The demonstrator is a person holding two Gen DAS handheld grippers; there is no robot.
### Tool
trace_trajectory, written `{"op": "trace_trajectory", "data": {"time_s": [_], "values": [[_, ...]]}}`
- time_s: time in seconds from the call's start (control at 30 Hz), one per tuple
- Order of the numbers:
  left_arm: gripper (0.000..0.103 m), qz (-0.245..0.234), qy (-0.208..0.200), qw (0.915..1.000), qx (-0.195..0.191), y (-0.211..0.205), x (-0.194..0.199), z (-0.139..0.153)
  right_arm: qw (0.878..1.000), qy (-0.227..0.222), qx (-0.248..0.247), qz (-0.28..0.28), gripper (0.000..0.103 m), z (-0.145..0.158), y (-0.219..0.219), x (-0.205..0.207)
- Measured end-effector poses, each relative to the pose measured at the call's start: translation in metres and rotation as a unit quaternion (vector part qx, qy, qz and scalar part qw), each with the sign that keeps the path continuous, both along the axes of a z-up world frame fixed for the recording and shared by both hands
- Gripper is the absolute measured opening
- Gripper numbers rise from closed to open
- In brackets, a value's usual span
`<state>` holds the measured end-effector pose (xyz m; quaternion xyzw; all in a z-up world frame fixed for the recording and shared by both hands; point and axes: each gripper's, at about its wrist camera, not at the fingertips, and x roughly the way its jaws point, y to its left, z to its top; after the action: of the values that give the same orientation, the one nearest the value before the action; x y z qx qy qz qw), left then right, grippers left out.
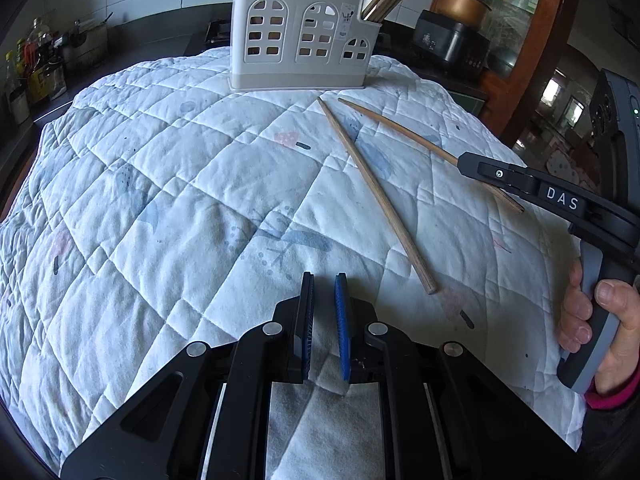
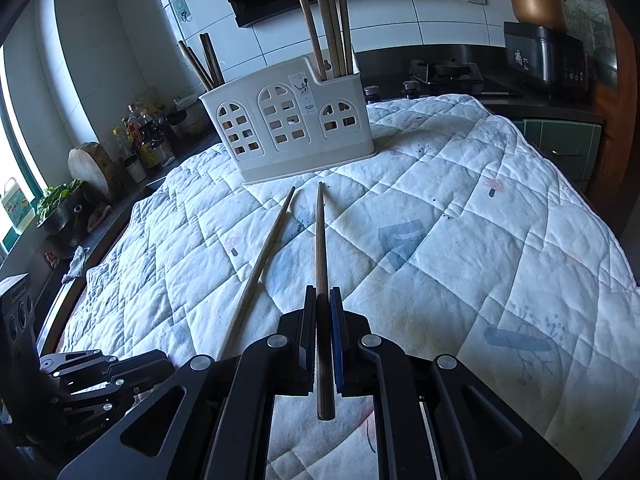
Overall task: Organize utensils
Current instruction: 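Hold the chopstick in the right tool while the left tool opens over the last chopstick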
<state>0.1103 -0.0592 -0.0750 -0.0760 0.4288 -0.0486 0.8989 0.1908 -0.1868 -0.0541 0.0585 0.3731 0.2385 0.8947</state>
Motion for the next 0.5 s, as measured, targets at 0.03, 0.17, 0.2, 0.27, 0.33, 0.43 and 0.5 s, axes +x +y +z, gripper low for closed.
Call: {"op": "trace_trajectory", "data": {"time_s": [0.03,0.17,0.2,0.27,0.33,0.43,0.5], "values": [[0.012,0.0,-0.001,1.0,-0.001,0.0,-0.0006,-0.0001,1.0,-0.001,0.0,0.001,0.007,0.0006,-0.0001,-0.001],[0.012,0.001,-0.002,0.9998,-0.02,0.0053,-0.001,-0.0012,1.0,-0.004,0.001,0.003,0.007,0.0018,0.0001,-0.0022],[0.012,0.002,-0.002,0.9997,-0.026,0.0068,-0.001,-0.0016,1.0,-0.004,0.002,0.003,0.007,0.0021,0.0,-0.0025],[0.012,0.004,-0.002,0.9993,-0.037,0.0092,-0.0012,-0.0022,1.0,-0.005,0.004,0.003,0.007,0.0025,-0.0008,-0.0025],[0.012,0.004,-0.002,0.9993,-0.038,0.0088,-0.0012,-0.0025,1.0,-0.005,0.004,0.003,0.007,0.0026,-0.0009,-0.0024],[0.013,0.004,-0.002,0.9997,-0.023,0.0057,-0.0008,-0.0023,1.0,-0.004,0.003,0.004,0.007,0.0023,-0.0009,-0.0021],[0.013,0.004,-0.002,1.0,-0.004,0.0004,-0.0009,-0.0012,1.0,-0.004,0.002,0.004,0.007,0.0026,-0.0006,-0.0027]]}}
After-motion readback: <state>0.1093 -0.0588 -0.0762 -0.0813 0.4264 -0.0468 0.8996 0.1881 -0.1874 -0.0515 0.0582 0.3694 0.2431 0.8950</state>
